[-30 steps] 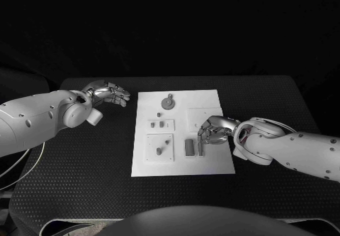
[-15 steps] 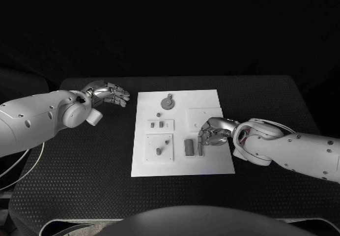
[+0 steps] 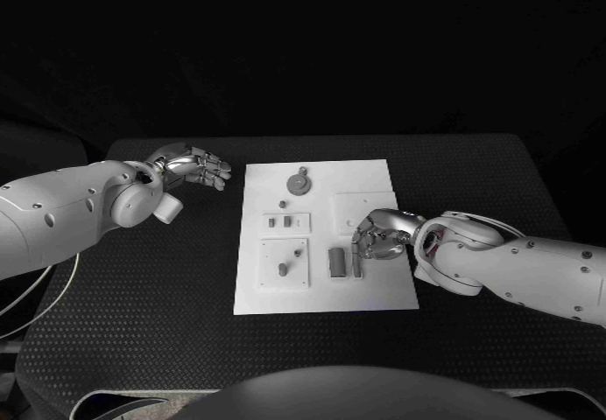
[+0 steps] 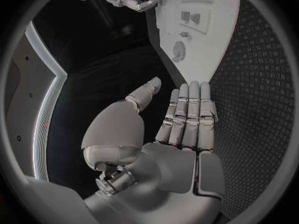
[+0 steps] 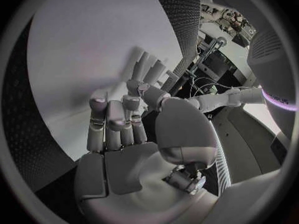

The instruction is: Assemble the parts on the task board

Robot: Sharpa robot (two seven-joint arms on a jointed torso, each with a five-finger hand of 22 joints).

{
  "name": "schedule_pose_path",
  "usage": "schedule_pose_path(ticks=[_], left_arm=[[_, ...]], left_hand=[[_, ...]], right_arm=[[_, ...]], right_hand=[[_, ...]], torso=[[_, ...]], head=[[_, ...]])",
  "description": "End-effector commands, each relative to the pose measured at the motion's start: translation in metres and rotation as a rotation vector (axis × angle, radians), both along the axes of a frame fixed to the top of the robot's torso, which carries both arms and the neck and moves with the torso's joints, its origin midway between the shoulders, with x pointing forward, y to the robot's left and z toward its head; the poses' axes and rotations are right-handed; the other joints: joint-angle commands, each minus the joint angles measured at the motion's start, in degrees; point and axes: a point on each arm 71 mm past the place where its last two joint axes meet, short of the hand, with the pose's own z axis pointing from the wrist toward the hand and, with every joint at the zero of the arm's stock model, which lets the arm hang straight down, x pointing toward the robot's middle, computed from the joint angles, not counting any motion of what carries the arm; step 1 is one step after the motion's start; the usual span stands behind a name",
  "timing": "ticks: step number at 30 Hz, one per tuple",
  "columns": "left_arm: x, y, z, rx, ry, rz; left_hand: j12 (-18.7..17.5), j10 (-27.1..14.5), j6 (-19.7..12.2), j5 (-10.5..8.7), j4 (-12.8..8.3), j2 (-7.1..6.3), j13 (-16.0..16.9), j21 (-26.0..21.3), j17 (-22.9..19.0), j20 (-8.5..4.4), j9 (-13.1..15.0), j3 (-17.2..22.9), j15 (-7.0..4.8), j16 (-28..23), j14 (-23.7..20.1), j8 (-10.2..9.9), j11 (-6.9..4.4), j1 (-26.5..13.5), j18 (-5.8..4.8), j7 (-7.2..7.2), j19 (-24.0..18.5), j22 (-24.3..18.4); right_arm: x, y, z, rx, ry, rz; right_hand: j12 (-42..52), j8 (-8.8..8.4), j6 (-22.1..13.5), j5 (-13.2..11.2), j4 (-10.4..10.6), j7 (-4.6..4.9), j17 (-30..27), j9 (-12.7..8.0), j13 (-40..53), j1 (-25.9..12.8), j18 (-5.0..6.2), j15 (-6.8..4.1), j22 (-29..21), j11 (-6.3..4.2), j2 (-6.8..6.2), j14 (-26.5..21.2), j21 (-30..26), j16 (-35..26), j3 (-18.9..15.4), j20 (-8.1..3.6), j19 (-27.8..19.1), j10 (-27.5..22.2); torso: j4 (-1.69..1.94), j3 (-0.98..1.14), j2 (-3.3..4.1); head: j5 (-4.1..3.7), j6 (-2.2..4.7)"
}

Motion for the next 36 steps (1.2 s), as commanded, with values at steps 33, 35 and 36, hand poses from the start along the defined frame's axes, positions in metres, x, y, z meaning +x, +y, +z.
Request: schedule_pose_path(ticks=[33, 35, 36], left_arm=[[-0.0006, -0.0012, 0.0004, -0.006, 0.002, -0.017], [-0.0006, -0.0011, 0.0004, -0.006, 0.002, -0.017], [-0.0006, -0.001, 0.0004, -0.006, 0.002, -0.017]], left_hand=[[0.3, -0.1, -0.5, 0.36, -0.1, 0.42, -0.1, 0.1, 0.2, 0.02, -0.1, 0.4, 0.13, -0.3, 0.3, 0.3, 0.35, 0.0, 0.36, -0.07, -0.4, 0.1], [0.3, -0.1, -0.5, 0.36, -0.1, 0.42, -0.1, 0.1, 0.2, 0.02, -0.1, 0.4, 0.13, -0.3, 0.3, 0.3, 0.35, 0.0, 0.36, -0.07, -0.4, 0.1], [0.3, -0.1, -0.5, 0.36, -0.1, 0.42, -0.1, 0.1, 0.2, 0.03, -0.1, 0.4, 0.13, -0.3, 0.3, 0.3, 0.35, 0.0, 0.36, -0.07, -0.4, 0.1]], right_arm=[[-0.0076, 0.0053, -0.0013, 0.02, 0.025, 0.024], [-0.0077, 0.0056, -0.0013, 0.02, 0.025, 0.025], [-0.0077, 0.0061, -0.0014, 0.02, 0.026, 0.026]], right_hand=[[-0.5, -1.73, -3.0, 0.0, 0.4, 1.36, -1.3, -0.7, 0.1, -2.4, 1.56, -0.38, 0.6, 0.71, -1.45, -1.3, -0.6, -0.7, -2.2, -0.39, -0.2, -1.1], [-0.5, -1.7, -2.9, 0.0, 0.5, 1.34, -1.3, -0.7, 0.1, -2.5, 1.56, -0.39, 0.6, 0.69, -1.44, -1.3, -0.6, -0.7, -2.2, -0.39, -0.2, -1.1], [-0.5, -1.6, -2.7, 0.0, 0.5, 1.29, -1.3, -0.7, 0.1, -2.6, 1.56, -0.4, 0.6, 0.65, -1.44, -1.3, -0.6, -0.7, -2.4, -0.37, -0.2, -1.1]], torso=[[0.02, -0.01, 0.0], [0.02, -0.01, -0.01], [0.03, -0.01, -0.01]], head=[[0.04, 0.01], [0.06, 0.01], [0.05, 0.01]])
